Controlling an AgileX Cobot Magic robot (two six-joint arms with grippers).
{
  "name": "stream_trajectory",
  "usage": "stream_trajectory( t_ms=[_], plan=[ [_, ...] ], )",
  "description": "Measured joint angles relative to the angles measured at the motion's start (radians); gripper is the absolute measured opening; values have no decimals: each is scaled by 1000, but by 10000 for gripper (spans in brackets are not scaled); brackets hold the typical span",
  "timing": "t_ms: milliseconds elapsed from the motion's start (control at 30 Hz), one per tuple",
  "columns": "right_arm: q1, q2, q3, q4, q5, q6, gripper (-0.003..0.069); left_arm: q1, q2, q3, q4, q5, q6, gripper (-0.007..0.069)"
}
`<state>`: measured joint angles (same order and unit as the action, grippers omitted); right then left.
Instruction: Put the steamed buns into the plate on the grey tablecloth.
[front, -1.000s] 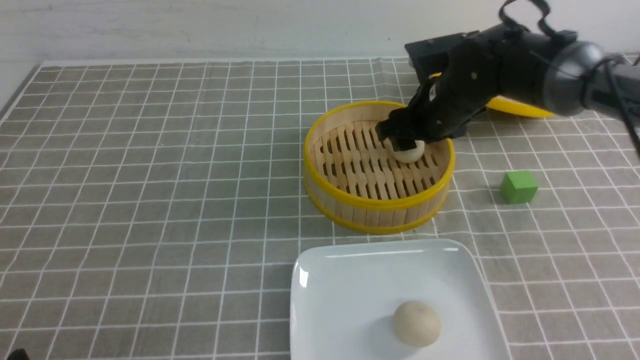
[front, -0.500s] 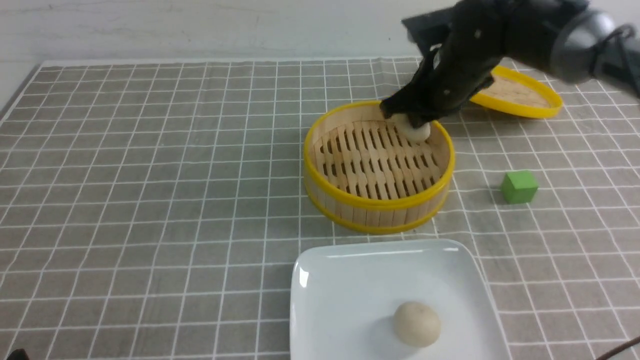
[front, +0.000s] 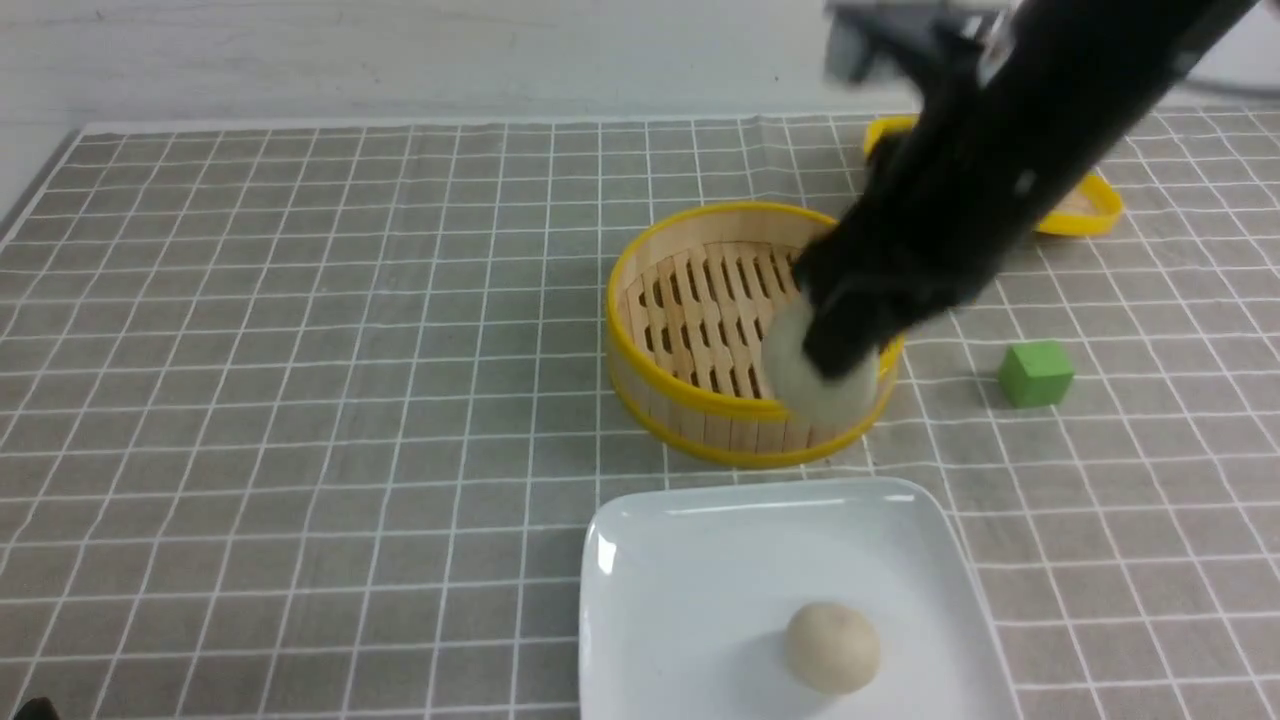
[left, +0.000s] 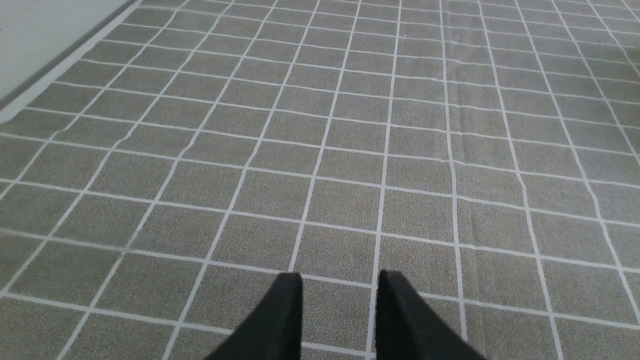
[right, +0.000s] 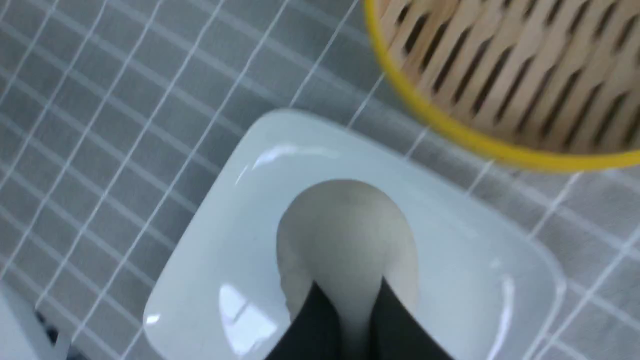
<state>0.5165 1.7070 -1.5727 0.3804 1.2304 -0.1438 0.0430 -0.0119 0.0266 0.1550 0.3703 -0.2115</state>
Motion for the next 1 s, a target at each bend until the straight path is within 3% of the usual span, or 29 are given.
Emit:
stream_trajectory(
  t_ms=[67, 200, 333, 500, 667, 800, 967, 1000],
  plan=[
    [60, 21, 164, 11, -68, -11, 33, 0, 0, 0, 0, 0, 0, 241],
    [97, 50, 271, 8, -191, -11, 50, 0, 0, 0, 0, 0, 0, 241],
    [115, 99, 321, 5, -293, -11, 139, 0, 0, 0, 0, 0, 0, 241],
    [119, 115, 318, 7, -313, 15, 379, 0, 0, 0, 0, 0, 0, 241],
    [107, 92, 258, -29, -215, 18, 507, 0, 0, 0, 0, 0, 0, 241],
    [80, 16, 209, -92, -103, 24, 477, 0, 0, 0, 0, 0, 0, 241],
    [44, -120, 202, -170, -15, 52, 251, 0, 0, 0, 0, 0, 0, 241],
    [43, -126, 202, -173, -14, 53, 251, 0, 0, 0, 0, 0, 0, 241]
  ],
)
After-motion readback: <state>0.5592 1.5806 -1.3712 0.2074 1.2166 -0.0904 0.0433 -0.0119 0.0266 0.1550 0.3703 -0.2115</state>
